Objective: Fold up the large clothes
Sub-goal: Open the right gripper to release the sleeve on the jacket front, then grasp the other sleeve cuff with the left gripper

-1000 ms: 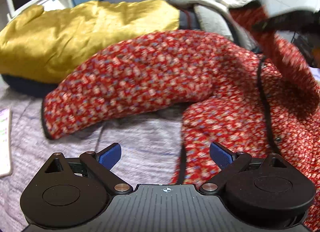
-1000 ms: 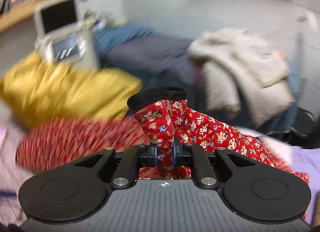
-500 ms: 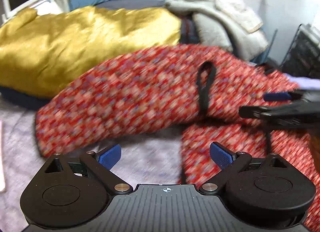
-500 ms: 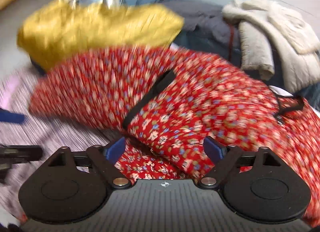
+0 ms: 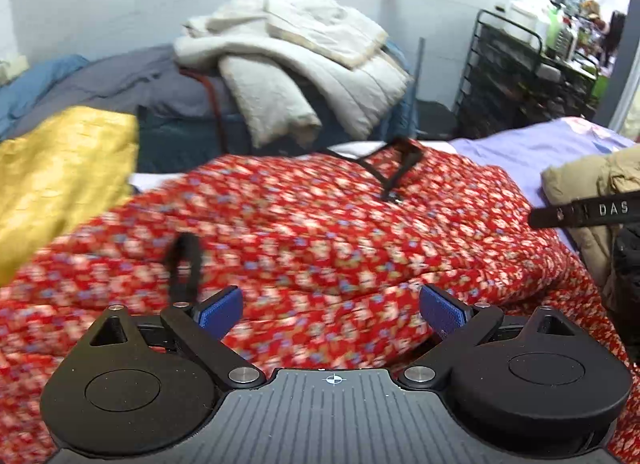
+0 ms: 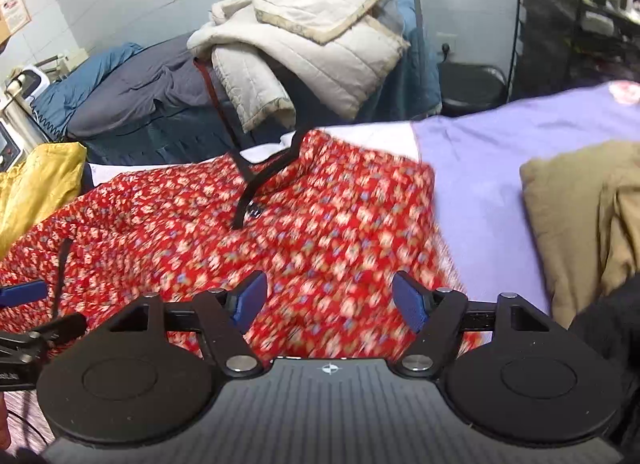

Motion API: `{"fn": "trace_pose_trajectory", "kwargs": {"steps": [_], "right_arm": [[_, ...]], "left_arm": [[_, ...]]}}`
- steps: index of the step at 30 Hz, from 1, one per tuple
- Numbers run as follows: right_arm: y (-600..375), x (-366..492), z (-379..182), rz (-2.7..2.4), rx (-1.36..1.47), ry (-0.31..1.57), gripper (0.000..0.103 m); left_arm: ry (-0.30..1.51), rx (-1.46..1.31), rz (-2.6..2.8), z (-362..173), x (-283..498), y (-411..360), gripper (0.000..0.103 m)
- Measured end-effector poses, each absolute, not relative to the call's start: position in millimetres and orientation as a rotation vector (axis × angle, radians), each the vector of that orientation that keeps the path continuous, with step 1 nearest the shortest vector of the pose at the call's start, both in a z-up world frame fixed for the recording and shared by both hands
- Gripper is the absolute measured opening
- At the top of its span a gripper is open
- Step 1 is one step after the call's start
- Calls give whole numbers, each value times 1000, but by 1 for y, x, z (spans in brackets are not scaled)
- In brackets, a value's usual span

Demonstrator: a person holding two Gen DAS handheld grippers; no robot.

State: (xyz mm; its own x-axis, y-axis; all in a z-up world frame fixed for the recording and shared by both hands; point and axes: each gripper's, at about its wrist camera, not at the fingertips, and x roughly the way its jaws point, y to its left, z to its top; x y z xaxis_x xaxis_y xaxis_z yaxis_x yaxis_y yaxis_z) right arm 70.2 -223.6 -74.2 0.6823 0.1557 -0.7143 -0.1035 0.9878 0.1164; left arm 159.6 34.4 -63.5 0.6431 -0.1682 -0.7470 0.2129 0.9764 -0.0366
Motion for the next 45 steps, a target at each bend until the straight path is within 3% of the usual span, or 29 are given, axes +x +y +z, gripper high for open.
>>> {"fn": "trace_pose_trajectory", "kwargs": {"steps": [8,11,18,23,28,32,39,45], "right_arm": [[-199,92,-116,278,-135,865,74],[-207,100,-157,255,-204,977,74],[-204,100,-169,237,-215,945,77],[-208,98,-167,232,-195,941,78],[-210,71,-146,213,-170,888,91],[-216,35,-134,221,-107,875,92],[-212,-15,-120,200,-20,940,93],[-182,-43,-116,270,36,1034,94]], "left_arm": [[1052,62,-118,-125,188,35,103],[1041,141,-157,-138,185,28,103],[985,256,-135,-152,175,7,103],[783,319,-127,-125,140,6,103],[418,314,-44,-49,68,15,103],[206,248,-30,0,16,27,103],[-32,279,35,22,-32,40,103],[21,291,72,12,-44,55,103]]}}
